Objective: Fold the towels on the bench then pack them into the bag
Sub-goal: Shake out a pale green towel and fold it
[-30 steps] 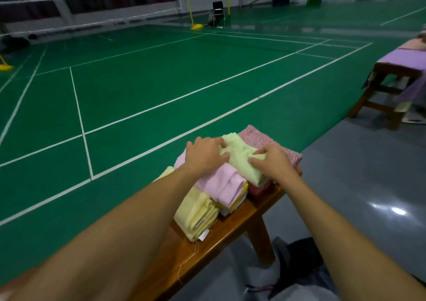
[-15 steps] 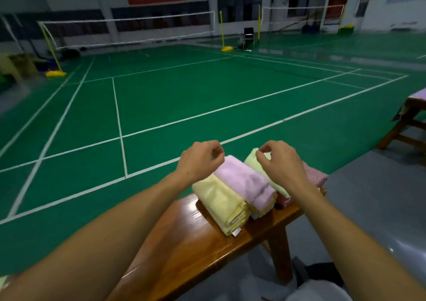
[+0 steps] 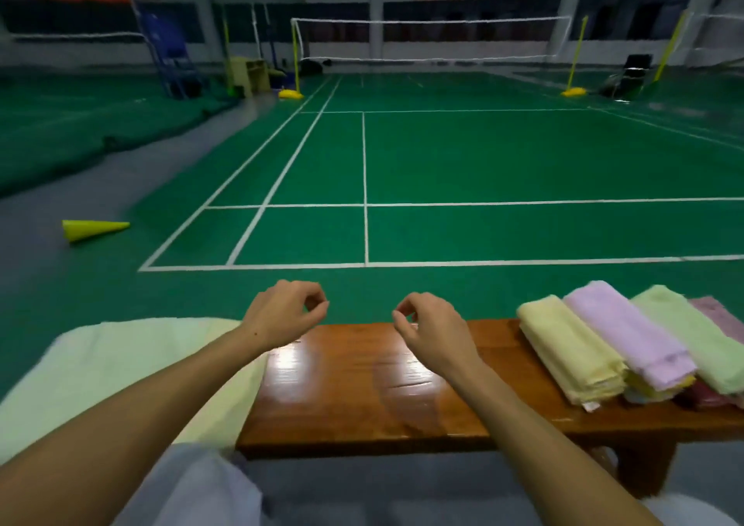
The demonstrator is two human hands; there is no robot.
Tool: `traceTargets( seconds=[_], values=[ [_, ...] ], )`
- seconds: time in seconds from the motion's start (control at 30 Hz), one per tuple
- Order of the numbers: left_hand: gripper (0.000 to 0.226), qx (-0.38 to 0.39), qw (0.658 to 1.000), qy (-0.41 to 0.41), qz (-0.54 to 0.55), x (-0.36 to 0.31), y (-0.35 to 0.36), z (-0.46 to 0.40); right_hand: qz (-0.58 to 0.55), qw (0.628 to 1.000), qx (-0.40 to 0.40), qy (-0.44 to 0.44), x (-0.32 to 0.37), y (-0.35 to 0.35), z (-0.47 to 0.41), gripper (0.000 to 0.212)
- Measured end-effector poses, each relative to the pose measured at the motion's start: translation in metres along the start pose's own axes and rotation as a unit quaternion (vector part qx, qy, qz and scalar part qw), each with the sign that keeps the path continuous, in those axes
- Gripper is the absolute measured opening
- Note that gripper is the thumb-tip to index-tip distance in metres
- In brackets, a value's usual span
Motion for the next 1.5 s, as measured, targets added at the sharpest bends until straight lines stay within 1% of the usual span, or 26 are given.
traceTargets(
  seconds=[0.1, 0.2, 0.3, 0.4, 0.5, 0.6, 0.63, 0.7, 0.8, 0.87, 0.93, 1.0, 1.03, 1.1, 1.13, 1.17, 1.23, 1.3, 1.4, 1.5],
  values=[
    [0.014, 0.000, 0.998, -0.050, -0.026, 0.072, -0.016, 0.031, -0.028, 0.997, 0.059, -0.028, 0.061, 0.061, -0.001, 0.025],
    [0.014, -0.001, 0.995, -0.091, -0.031, 0.128, -0.029, 0.058, -0.052, 0.993, 0.098, -0.035, 0.108, 0.112, 0.000, 0.023],
    [0.015, 0.003, 0.989, -0.137, -0.052, 0.179, -0.031, 0.084, -0.067, 0.984, 0.167, -0.003, 0.141, 0.165, 0.009, 0.021],
    [0.015, 0.036, 0.983, -0.166, -0.070, 0.215, -0.025, 0.107, -0.089, 0.970, 0.220, 0.044, 0.156, 0.213, 0.021, 0.024],
    [0.012, 0.039, 0.976, -0.208, -0.059, 0.246, -0.023, 0.125, -0.121, 0.965, 0.219, 0.082, 0.174, 0.243, 0.029, 0.020],
    [0.009, 0.036, 0.969, -0.237, -0.061, 0.267, -0.027, 0.137, -0.170, 0.942, 0.262, 0.121, 0.207, 0.273, 0.037, 0.026],
    [0.008, 0.038, 0.968, -0.243, -0.060, 0.271, -0.027, 0.140, -0.162, 0.942, 0.269, 0.122, 0.217, 0.281, 0.038, 0.028],
    [0.008, 0.041, 0.966, -0.250, -0.052, 0.275, -0.024, 0.146, -0.116, 0.953, 0.253, 0.115, 0.233, 0.286, 0.038, 0.028],
    [0.008, 0.039, 0.965, -0.257, -0.039, 0.277, -0.021, 0.151, -0.080, 0.962, 0.240, 0.107, 0.246, 0.288, 0.040, 0.035],
    [0.009, 0.032, 0.964, -0.261, -0.036, 0.278, -0.021, 0.153, -0.095, 0.955, 0.246, 0.134, 0.248, 0.292, 0.042, 0.030],
    [0.009, 0.012, 0.960, -0.278, -0.038, 0.283, -0.025, 0.157, -0.168, 0.941, 0.246, 0.163, 0.249, 0.295, 0.040, 0.019],
    [0.010, -0.024, 0.951, -0.304, -0.051, 0.292, -0.033, 0.162, -0.296, 0.913, 0.206, 0.190, 0.247, 0.286, 0.031, 0.016],
    [0.010, -0.041, 0.945, -0.319, -0.058, 0.296, -0.039, 0.164, -0.354, 0.898, 0.165, 0.202, 0.243, 0.275, 0.025, 0.020],
    [0.009, -0.058, 0.937, -0.340, -0.065, 0.304, -0.047, 0.166, -0.417, 0.881, 0.063, 0.215, 0.223, 0.242, 0.010, 0.026],
    [0.013, -0.057, 0.935, -0.344, -0.064, 0.305, -0.050, 0.164, -0.434, 0.874, 0.019, 0.217, 0.210, 0.225, 0.004, 0.025],
    [0.023, -0.046, 0.935, -0.345, -0.063, 0.304, -0.050, 0.160, -0.446, 0.867, -0.019, 0.220, 0.196, 0.208, -0.001, 0.023],
    [0.040, -0.006, 0.942, -0.329, -0.061, 0.288, -0.044, 0.146, -0.457, 0.858, -0.087, 0.216, 0.161, 0.175, -0.010, 0.020],
    [0.048, 0.024, 0.953, -0.300, -0.038, 0.257, -0.032, 0.125, -0.443, 0.861, -0.126, 0.216, 0.118, 0.144, -0.018, 0.022],
    [0.044, 0.059, 0.970, -0.235, -0.005, 0.191, -0.002, 0.091, -0.402, 0.877, -0.140, 0.222, 0.045, 0.105, -0.021, 0.025],
    [0.046, 0.118, 0.978, -0.170, 0.030, 0.123, 0.052, 0.065, -0.346, 0.897, -0.142, 0.238, -0.026, 0.072, -0.013, 0.022]
  ],
)
Point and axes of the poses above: each hand's wrist, its own z-axis away from the middle knuckle, its own y-axis out of the palm, x = y × z, the point moved 7 cm from there along -z, towards the middle knuckle, and after that the axes turned 9 degrees about -x, right-handed, at the moved point
